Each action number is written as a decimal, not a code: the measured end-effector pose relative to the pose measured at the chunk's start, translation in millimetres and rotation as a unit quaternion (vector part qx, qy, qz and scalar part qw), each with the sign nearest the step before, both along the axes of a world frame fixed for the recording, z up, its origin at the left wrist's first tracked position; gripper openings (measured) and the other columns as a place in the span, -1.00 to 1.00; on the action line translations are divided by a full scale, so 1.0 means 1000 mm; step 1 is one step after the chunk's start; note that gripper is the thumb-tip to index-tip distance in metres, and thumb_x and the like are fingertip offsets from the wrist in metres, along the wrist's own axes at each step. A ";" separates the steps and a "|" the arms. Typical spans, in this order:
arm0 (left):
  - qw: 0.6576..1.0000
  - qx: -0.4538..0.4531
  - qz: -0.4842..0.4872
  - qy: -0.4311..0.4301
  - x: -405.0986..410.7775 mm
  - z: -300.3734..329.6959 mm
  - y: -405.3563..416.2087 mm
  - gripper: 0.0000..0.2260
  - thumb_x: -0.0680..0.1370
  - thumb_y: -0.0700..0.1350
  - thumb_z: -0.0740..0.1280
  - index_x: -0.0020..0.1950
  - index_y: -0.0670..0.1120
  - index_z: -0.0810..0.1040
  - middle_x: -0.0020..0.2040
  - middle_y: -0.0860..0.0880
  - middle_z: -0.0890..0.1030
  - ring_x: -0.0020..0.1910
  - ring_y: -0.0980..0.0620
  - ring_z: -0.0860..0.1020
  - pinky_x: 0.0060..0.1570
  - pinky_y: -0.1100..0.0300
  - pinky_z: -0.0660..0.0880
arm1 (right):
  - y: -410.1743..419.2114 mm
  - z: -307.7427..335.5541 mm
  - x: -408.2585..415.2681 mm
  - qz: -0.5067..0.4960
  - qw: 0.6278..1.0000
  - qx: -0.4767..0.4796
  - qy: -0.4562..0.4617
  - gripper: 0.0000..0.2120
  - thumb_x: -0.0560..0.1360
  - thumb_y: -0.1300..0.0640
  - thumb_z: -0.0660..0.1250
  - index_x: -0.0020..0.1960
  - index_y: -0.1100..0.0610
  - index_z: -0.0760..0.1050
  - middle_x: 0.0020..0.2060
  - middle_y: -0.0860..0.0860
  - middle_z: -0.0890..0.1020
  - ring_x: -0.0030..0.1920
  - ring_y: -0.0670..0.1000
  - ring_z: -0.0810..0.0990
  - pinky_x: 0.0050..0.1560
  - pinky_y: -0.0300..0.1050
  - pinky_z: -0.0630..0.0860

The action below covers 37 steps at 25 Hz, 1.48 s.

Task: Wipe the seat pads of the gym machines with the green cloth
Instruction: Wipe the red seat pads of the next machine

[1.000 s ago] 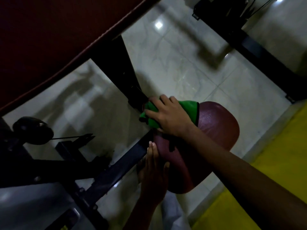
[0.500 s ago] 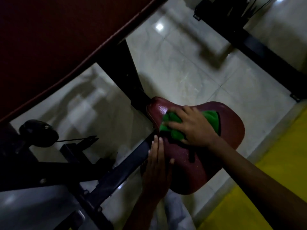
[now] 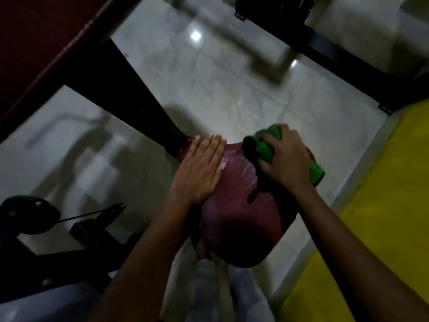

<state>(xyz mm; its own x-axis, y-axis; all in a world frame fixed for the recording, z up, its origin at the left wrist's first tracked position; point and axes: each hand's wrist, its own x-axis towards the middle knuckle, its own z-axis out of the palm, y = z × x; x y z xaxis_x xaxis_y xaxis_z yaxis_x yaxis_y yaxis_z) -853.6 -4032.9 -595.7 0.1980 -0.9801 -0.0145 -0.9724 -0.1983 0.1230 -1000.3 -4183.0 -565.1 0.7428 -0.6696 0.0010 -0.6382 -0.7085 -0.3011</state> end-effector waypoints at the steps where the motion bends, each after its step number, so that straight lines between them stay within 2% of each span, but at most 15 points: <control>1: 1.000 -0.008 0.009 0.000 -0.001 -0.001 0.001 -0.52 0.63 -0.01 0.00 0.45 -0.24 0.32 0.43 -0.19 0.37 0.44 -0.15 0.30 0.43 -0.09 0.13 | -0.008 0.000 0.008 -0.059 0.998 0.013 0.012 -0.60 0.35 0.04 0.43 0.16 0.08 0.54 0.12 0.18 0.48 0.01 0.21 0.46 -0.07 0.06 0.48; 3: 1.000 -0.019 0.009 0.004 -0.002 -0.001 0.001 -0.53 0.62 -0.01 0.01 0.44 -0.24 0.33 0.41 -0.19 0.40 0.42 -0.15 0.33 0.42 -0.10 0.16 | 0.002 -0.001 0.003 -0.090 0.996 -0.005 0.004 -0.58 0.33 0.03 0.44 0.17 0.08 0.54 0.14 0.18 0.48 0.02 0.22 0.45 -0.08 0.04 0.42; 7: 1.000 -0.024 -0.007 -0.016 0.003 0.004 -0.005 -0.55 0.60 -0.01 0.05 0.36 -0.24 0.43 0.27 -0.20 0.51 0.28 -0.18 0.45 0.35 -0.06 0.24 | 0.065 -0.006 -0.046 0.056 0.997 -0.046 -0.020 -0.42 0.20 -0.06 0.45 0.20 0.04 0.50 0.18 0.17 0.41 -0.06 0.15 0.37 -0.21 -0.04 0.41; 10: 0.998 -0.021 -0.045 -0.027 0.009 0.006 -0.015 -0.59 0.57 -0.01 0.08 0.24 -0.25 0.48 0.13 -0.21 0.55 0.10 -0.20 0.51 0.22 -0.05 0.30 | 0.038 -0.009 -0.053 0.150 0.987 -0.053 0.005 -0.40 0.15 -0.04 0.52 0.17 0.05 0.55 0.14 0.20 0.49 -0.09 0.18 0.46 -0.24 -0.05 0.42; 13: 0.997 -0.009 -0.071 -0.018 0.014 0.002 -0.017 -0.56 0.59 -0.01 0.03 0.35 -0.21 0.43 0.19 -0.20 0.52 0.14 -0.19 0.49 0.27 -0.07 0.32 | -0.009 -0.006 -0.035 -0.012 1.000 -0.020 -0.002 -0.50 0.24 0.05 0.52 0.16 0.10 0.56 0.11 0.24 0.51 -0.04 0.25 0.50 -0.16 0.05 0.51; 16: 0.996 0.018 -0.084 -0.020 0.014 0.003 -0.016 -0.53 0.60 0.01 -0.02 0.50 -0.04 0.28 0.34 -0.16 0.45 0.26 -0.14 0.42 0.33 -0.06 0.25 | -0.005 -0.005 -0.034 -0.174 0.985 0.002 -0.013 -0.56 0.35 0.00 0.44 0.20 0.10 0.53 0.14 0.21 0.47 0.01 0.23 0.47 -0.10 0.08 0.50; 18: 0.995 0.028 -0.093 -0.026 0.017 0.005 -0.019 -0.53 0.60 0.03 -0.03 0.52 0.02 0.23 0.34 -0.15 0.45 0.26 -0.14 0.43 0.32 -0.05 0.25 | 0.036 -0.007 -0.045 -0.140 0.990 -0.033 -0.010 -0.55 0.35 -0.05 0.36 0.20 0.07 0.54 0.13 0.24 0.51 -0.07 0.24 0.50 -0.15 0.04 0.49; 21: 0.994 0.023 -0.099 -0.029 0.018 0.008 -0.019 -0.54 0.61 0.03 -0.01 0.51 0.04 0.25 0.28 -0.16 0.49 0.20 -0.16 0.44 0.26 -0.04 0.27 | 0.089 -0.017 -0.070 0.013 0.996 -0.086 -0.021 -0.60 0.41 -0.06 0.21 0.21 -0.01 0.49 0.12 0.20 0.54 -0.24 0.16 0.50 -0.33 -0.10 0.41; 24: 0.992 0.016 -0.118 -0.040 0.020 0.008 -0.020 -0.54 0.61 0.04 0.00 0.51 0.03 0.26 0.21 -0.15 0.53 0.12 -0.15 0.47 0.12 -0.02 0.27 | 0.051 -0.019 -0.072 0.087 0.991 -0.095 -0.018 -0.58 0.36 -0.01 0.33 0.21 0.01 0.47 0.14 0.21 0.49 -0.12 0.17 0.44 -0.28 -0.06 0.43; 28: 0.988 0.024 -0.147 -0.047 0.028 0.009 -0.023 -0.53 0.62 0.07 -0.04 0.53 0.05 0.21 0.16 -0.13 0.53 0.02 -0.13 0.47 -0.05 0.00 0.27 | 0.005 -0.004 -0.049 -0.170 0.985 -0.002 -0.006 -0.54 0.35 0.00 0.44 0.22 0.08 0.52 0.15 0.21 0.47 0.00 0.23 0.47 -0.10 0.07 0.51; 29: 0.987 0.024 -0.152 -0.046 0.029 0.009 -0.023 -0.53 0.62 0.07 -0.05 0.53 0.05 0.21 0.15 -0.13 0.53 0.01 -0.13 0.47 -0.06 0.00 0.27 | 0.013 -0.003 -0.047 -0.194 0.981 -0.007 -0.005 -0.54 0.35 -0.01 0.43 0.23 0.07 0.51 0.15 0.21 0.47 0.01 0.22 0.47 -0.08 0.06 0.49; 31: 0.986 0.017 -0.157 -0.048 0.030 0.009 -0.023 -0.54 0.62 0.07 -0.04 0.52 0.05 0.22 0.14 -0.13 0.53 -0.01 -0.14 0.47 -0.08 0.00 0.26 | 0.053 -0.006 -0.049 -0.145 0.988 -0.048 -0.002 -0.57 0.38 -0.04 0.37 0.22 0.04 0.52 0.14 0.22 0.51 -0.06 0.24 0.50 -0.14 0.02 0.46; 33: 0.986 0.008 -0.161 -0.048 0.031 0.007 -0.024 -0.55 0.62 0.07 -0.02 0.51 0.05 0.24 0.13 -0.12 0.53 -0.02 -0.15 0.47 -0.08 0.00 0.26 | 0.105 -0.014 -0.060 -0.032 0.994 -0.099 -0.028 -0.65 0.53 -0.07 0.14 0.22 0.02 0.51 0.12 0.23 0.56 -0.19 0.19 0.51 -0.26 -0.05 0.39; 35: 0.986 0.003 -0.161 -0.049 0.031 0.006 -0.023 -0.55 0.62 0.07 0.00 0.51 0.05 0.26 0.12 -0.11 0.53 -0.02 -0.14 0.47 -0.07 0.00 0.25 | 0.141 -0.019 -0.071 0.094 0.989 -0.104 -0.047 -0.66 0.61 -0.04 -0.01 0.26 0.01 0.42 0.17 0.20 0.49 -0.14 0.14 0.44 -0.23 -0.05 0.29; 37: 0.986 0.000 -0.163 -0.047 0.030 0.005 -0.022 -0.55 0.61 0.07 0.01 0.51 0.05 0.26 0.12 -0.11 0.53 -0.01 -0.15 0.46 -0.06 0.00 0.27 | 0.129 -0.022 -0.074 0.193 0.971 -0.137 -0.040 -0.74 0.60 0.05 0.04 0.23 0.00 0.39 0.17 0.18 0.44 -0.12 0.12 0.44 -0.22 -0.07 0.29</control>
<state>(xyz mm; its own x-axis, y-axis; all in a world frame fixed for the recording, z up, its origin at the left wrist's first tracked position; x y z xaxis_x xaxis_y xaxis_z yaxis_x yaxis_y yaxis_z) -823.3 -4055.1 -590.3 -0.1264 -0.9919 -0.0115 -0.9916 0.1260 0.0297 -1074.5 -4054.0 -587.0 0.9283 -0.3083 0.2080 -0.2924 -0.9506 -0.1044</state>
